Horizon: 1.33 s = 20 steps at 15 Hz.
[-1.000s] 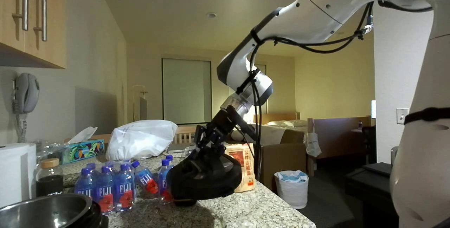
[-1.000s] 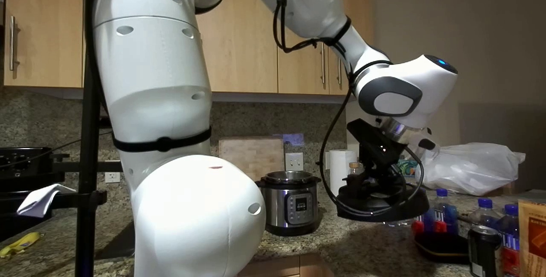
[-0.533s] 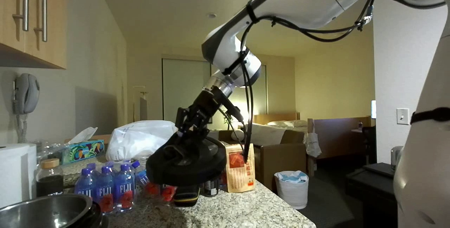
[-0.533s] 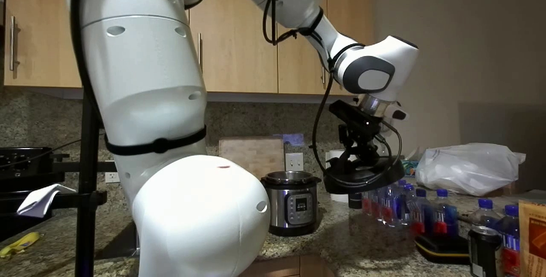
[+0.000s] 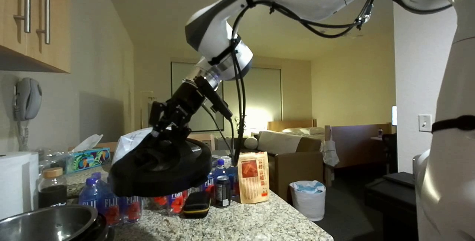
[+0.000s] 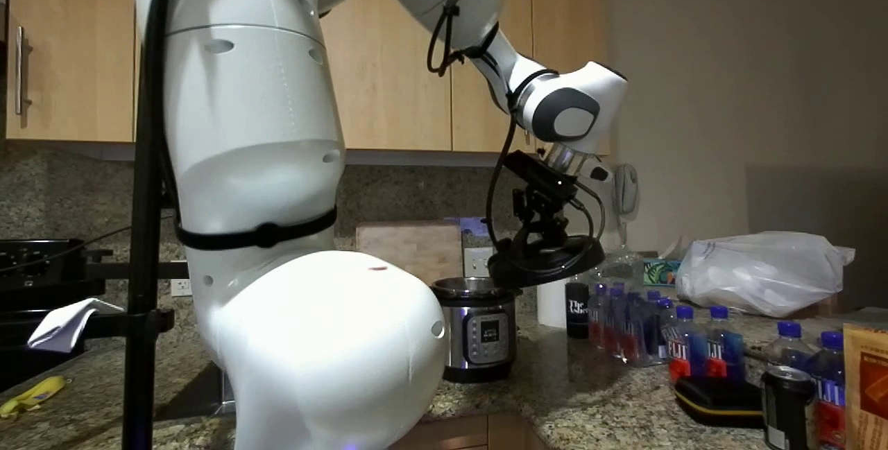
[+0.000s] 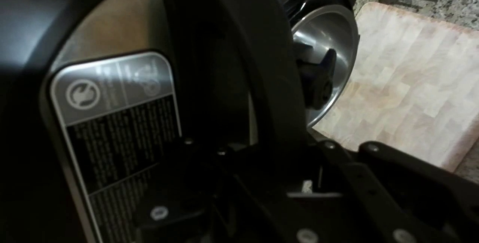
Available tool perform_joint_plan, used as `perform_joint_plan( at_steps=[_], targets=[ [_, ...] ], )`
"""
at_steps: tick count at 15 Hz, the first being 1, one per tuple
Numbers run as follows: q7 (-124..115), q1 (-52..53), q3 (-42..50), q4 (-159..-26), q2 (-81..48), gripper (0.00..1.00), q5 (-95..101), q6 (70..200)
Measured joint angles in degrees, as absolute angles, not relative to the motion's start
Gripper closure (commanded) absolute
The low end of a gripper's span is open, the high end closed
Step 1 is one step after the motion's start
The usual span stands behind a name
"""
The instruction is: Put the black lid on the rice cooker
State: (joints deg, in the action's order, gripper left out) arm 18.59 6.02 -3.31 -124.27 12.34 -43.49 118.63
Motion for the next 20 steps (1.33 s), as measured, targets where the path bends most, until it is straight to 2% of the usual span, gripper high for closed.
perform_joint_plan(
  at_steps=[4, 11, 20],
  targets=[
    [16.81, 8.43, -6.45, -126.59, 13.14, 1.00, -43.49, 123.46],
    [17.16, 8.52, -6.19, -128.40, 12.46, 1.00, -43.49, 124.22],
    [18.62, 9.34, -7.08, -116.11, 2.75, 1.00, -42.93, 119.02]
  ],
)
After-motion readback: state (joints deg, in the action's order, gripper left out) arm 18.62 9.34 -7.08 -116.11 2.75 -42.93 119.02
